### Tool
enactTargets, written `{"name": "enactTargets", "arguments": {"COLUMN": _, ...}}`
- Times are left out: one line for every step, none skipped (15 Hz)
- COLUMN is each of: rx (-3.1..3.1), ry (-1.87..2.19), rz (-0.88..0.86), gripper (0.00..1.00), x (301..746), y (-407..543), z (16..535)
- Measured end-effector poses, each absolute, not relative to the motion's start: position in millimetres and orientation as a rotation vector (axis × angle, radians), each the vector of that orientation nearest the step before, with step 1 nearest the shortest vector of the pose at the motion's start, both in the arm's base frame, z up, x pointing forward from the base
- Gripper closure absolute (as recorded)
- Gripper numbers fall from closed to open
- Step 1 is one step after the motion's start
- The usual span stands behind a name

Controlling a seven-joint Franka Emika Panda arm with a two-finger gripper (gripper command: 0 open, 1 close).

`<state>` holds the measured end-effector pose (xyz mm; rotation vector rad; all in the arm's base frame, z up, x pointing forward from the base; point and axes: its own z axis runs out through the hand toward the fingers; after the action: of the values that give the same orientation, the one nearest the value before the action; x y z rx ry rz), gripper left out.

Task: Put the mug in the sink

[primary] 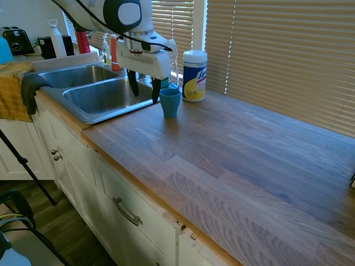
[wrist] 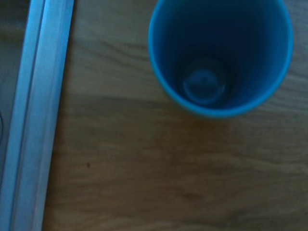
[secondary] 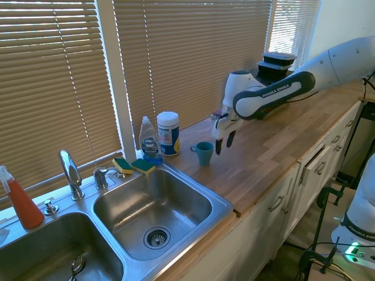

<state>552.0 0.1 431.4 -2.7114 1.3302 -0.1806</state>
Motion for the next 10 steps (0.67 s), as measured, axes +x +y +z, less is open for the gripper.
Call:
{"name": "enactTargets", "arguments": {"rx": -2.689, "ry": 1.347, "rz": -0.195, "gripper": 0.00, "x": 561, "y": -5, "z": 437}}
{"name": "enactTargets", "arguments": {"rx": -2.668, "ry": 1.369, "rz": -0.208, "gripper": 0.00, "x": 569, "y": -9, "z": 441}}
{"name": "enactTargets", "arguments": {"rx": -2.650, "ry": 1.392, "rz": -0.216, "gripper": 0.00, "x": 578, "y": -13, "z": 445}}
{"name": "enactTargets", "arguments": {"rx": -2.634, "ry": 1.412, "rz": -0.217, "gripper": 0.00, "x": 587, "y": -16, "z": 446}}
{"name": "enactTargets", "arguments": {"rx": -2.616, "ry": 1.436, "rz": -0.216, "gripper": 0.00, "x": 597, "y": -18, "z": 444}}
{"name": "enactTargets", "arguments": {"rx": -2.601, "ry": 1.463, "rz": -0.212, "gripper": 0.00, "x": 606, "y": -21, "z": 440}}
{"name": "enactTargets", "arguments": {"rx": -2.590, "ry": 1.488, "rz": -0.205, "gripper": 0.00, "x": 615, "y": -25, "z": 433}}
{"name": "enactTargets", "arguments": {"rx": -2.579, "ry": 1.512, "rz": -0.198, "gripper": 0.00, "x": 623, "y": -28, "z": 427}}
{"name": "enactTargets", "arguments": {"rx": -2.569, "ry": 1.535, "rz": -0.193, "gripper": 0.00, "x": 630, "y": -33, "z": 420}}
{"name": "enactTargets", "arguments": {"rx": -2.559, "ry": 1.559, "rz": -0.189, "gripper": 0.00, "x": 636, "y": -36, "z": 415}}
